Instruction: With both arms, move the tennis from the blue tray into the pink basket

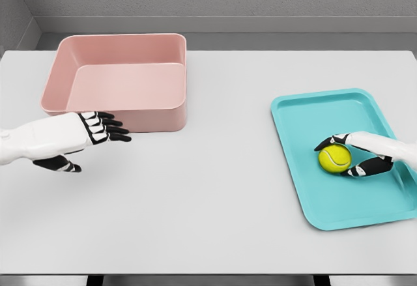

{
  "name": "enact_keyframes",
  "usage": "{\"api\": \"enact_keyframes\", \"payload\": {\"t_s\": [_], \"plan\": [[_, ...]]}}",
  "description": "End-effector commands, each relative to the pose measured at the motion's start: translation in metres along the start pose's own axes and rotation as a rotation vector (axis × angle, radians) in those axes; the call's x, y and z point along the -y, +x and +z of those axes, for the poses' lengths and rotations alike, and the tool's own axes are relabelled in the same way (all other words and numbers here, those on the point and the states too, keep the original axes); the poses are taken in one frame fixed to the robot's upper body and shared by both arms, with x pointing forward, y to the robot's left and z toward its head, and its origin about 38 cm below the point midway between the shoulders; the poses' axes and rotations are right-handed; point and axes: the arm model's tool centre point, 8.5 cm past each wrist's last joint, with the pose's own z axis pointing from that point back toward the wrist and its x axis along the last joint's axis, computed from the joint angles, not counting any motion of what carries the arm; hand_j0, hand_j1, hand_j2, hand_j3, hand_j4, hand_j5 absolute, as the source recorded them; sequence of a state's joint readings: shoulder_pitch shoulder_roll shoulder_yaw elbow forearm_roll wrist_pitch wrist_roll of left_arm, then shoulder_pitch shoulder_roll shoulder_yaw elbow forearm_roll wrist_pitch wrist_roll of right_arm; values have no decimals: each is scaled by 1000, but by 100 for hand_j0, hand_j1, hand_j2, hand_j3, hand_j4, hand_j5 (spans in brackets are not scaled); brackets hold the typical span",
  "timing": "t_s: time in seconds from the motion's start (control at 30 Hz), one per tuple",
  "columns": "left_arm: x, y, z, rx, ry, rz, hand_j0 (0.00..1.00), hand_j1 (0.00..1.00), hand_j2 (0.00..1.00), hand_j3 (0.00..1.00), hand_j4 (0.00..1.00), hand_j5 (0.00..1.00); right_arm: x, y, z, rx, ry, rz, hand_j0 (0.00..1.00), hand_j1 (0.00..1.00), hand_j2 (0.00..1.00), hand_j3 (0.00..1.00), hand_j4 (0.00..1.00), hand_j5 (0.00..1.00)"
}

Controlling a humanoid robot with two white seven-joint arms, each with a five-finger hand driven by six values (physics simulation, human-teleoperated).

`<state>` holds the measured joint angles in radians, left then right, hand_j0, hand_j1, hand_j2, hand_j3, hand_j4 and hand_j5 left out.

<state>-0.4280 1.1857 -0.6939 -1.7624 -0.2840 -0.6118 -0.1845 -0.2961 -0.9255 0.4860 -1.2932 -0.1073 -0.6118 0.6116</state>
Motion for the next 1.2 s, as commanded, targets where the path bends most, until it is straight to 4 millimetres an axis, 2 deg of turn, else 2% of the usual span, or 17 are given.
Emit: {"api": "enact_keyframes", "payload": {"t_s": [0.0,0.1,0.47,0.77,0.87,1.0,1.1,1.17], "plan": [[0,0,1,-1,3,6,100,100,100,100,100,100,0,0,0,-5,4,5,66,66,66,66,66,66],[0,0,0,0,4,6,100,100,100,100,100,100,0,0,0,-5,2,4,62,62,62,62,62,62],[0,0,0,1,6,8,100,100,100,100,100,100,3,0,0,2,-16,-5,59,59,59,59,59,59],[0,0,0,1,4,8,100,100,100,100,100,100,13,6,0,31,-52,-13,54,54,54,54,54,54],[0,0,0,1,5,7,100,100,100,100,100,100,20,21,-6,87,-71,-5,54,54,54,54,54,54],[0,0,0,1,5,7,100,100,100,100,100,100,27,58,-21,194,-60,60,54,54,54,54,54,54],[0,0,0,1,5,7,100,100,100,100,100,100,37,100,-30,303,-52,147,54,54,54,54,54,54],[0,0,0,1,6,8,100,100,100,100,100,100,40,108,-33,325,-54,164,54,54,54,54,54,54]]}}
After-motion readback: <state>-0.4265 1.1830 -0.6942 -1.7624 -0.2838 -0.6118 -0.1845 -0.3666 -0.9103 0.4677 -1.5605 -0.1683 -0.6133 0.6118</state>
